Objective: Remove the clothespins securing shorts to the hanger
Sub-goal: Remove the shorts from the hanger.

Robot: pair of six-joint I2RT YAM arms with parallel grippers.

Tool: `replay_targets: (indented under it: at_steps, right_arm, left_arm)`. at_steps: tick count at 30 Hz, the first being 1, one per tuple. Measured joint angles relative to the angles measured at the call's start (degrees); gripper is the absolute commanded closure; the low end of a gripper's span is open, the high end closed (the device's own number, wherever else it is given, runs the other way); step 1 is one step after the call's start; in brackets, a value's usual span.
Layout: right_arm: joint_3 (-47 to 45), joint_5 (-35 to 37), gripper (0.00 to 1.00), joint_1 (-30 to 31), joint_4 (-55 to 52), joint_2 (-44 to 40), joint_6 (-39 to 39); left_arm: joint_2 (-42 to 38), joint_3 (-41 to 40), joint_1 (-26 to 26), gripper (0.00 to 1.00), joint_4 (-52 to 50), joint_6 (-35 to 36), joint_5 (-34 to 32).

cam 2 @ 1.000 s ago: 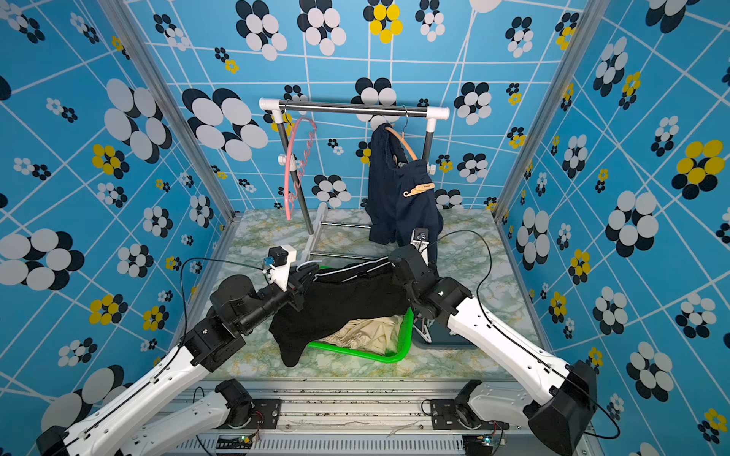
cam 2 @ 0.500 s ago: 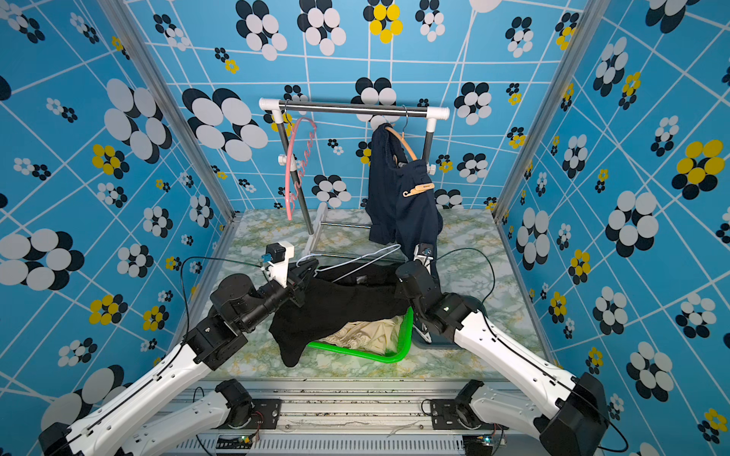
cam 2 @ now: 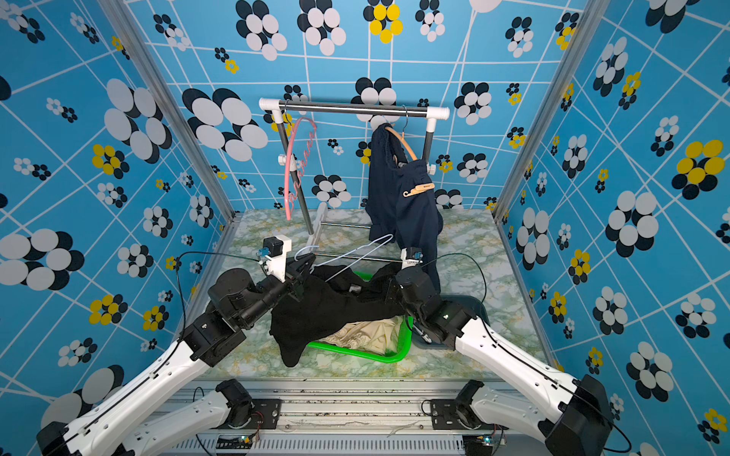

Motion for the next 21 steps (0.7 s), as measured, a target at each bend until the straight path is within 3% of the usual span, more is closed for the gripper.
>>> replay_targets:
  at_steps: [21]
  right_arm:
    - [12.13, -5.38, 1.0, 10.27, 1.07, 7.91, -5.73]
  left_arm:
    - [-2.73, 2.14, 0.0, 1.0, -5.62, 0.44, -4.79]
